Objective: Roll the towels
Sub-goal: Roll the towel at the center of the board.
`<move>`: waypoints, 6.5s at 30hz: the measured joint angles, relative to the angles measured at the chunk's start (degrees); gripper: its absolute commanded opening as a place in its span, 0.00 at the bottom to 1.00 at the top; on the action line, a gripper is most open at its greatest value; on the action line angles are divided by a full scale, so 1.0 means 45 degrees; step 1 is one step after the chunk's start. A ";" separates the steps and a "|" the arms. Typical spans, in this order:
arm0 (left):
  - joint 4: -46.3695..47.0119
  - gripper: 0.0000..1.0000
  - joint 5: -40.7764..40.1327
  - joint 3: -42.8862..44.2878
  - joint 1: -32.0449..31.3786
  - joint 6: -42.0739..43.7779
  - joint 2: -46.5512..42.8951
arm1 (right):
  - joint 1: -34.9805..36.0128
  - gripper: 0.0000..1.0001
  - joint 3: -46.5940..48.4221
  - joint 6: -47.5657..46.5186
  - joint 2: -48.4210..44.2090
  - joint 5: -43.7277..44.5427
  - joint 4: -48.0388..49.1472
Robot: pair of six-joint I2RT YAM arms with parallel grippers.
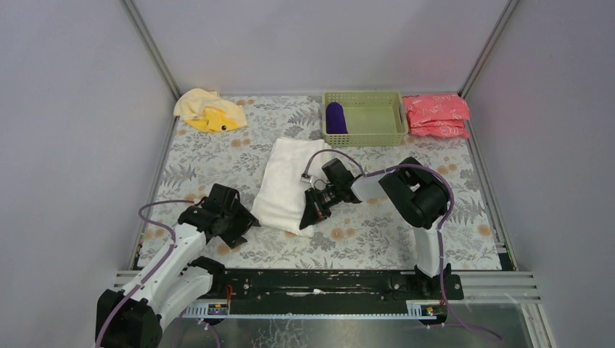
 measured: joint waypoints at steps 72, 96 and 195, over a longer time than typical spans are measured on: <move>0.5430 0.68 0.0607 -0.0525 0.0631 -0.0243 0.3925 | 0.4527 0.68 0.2137 -0.9447 -0.3483 1.0724 -0.5829; 0.5931 0.69 0.0709 0.0544 0.0845 0.0194 0.5799 | 0.5552 0.35 0.2195 -1.0851 -0.1700 1.6135 -0.4736; 0.7558 0.53 0.0801 -0.0010 0.1409 0.0495 0.5620 | 0.5595 0.69 0.2113 -0.9544 -0.4609 1.1647 -0.4682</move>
